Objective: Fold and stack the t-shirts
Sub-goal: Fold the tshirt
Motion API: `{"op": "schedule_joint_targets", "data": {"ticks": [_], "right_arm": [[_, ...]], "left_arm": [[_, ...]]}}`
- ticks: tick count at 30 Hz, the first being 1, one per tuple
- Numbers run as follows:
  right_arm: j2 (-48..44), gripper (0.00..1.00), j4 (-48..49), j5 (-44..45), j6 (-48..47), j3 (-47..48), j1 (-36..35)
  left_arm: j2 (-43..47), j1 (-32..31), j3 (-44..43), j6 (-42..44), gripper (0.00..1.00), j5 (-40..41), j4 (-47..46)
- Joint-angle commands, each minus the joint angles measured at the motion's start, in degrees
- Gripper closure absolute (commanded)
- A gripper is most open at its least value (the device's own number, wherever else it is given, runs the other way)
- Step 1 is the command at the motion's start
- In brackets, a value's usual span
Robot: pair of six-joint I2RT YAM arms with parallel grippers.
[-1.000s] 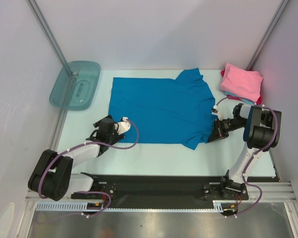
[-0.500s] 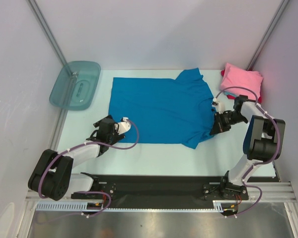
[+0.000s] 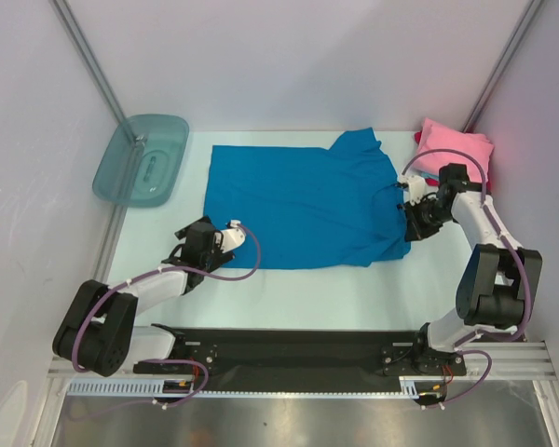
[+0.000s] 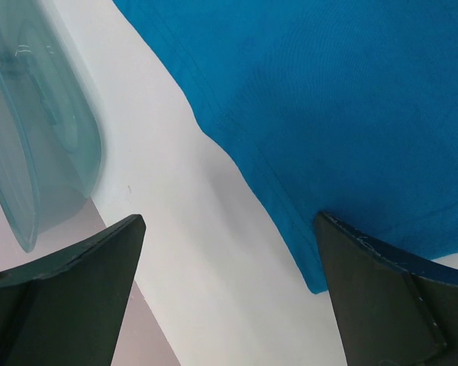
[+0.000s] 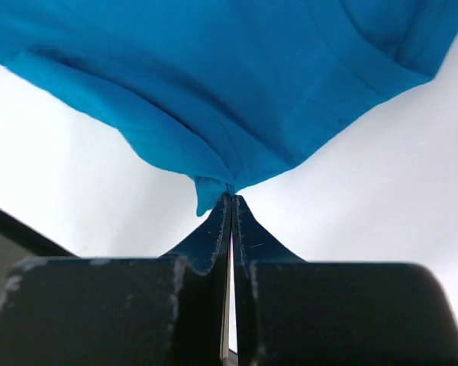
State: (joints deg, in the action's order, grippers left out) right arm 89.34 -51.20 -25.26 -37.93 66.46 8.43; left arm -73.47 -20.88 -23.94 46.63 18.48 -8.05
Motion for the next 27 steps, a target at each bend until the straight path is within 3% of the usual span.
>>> {"op": "schedule_joint_targets", "data": {"ticks": [1, 8, 14, 22, 27], "right_arm": [[-1.97, 1.00, 1.89, 4.68, -0.21, 1.66, -1.21], [-5.40, 1.00, 8.21, 13.54, -0.39, -2.38, -4.90], [-5.84, 1.00, 11.73, 19.62, -1.35, -5.80, -7.63], [-6.02, 1.00, 12.44, 20.42, -1.00, -6.43, -8.07], [-6.02, 1.00, 12.35, 20.86, -0.83, -6.51, -8.16]], "left_arm": [[-0.09, -0.30, 1.27, 0.30, 0.00, 0.15, 0.58], [-0.44, -0.30, 2.58, 3.46, 0.00, -1.16, 0.67], [1.21, -0.03, 5.84, 13.21, 0.00, -6.26, 3.04], [9.40, 2.60, 10.84, 22.71, 0.00, -16.72, 2.52], [8.78, 3.39, 9.01, 24.30, 0.00, -17.69, 9.88]]}}
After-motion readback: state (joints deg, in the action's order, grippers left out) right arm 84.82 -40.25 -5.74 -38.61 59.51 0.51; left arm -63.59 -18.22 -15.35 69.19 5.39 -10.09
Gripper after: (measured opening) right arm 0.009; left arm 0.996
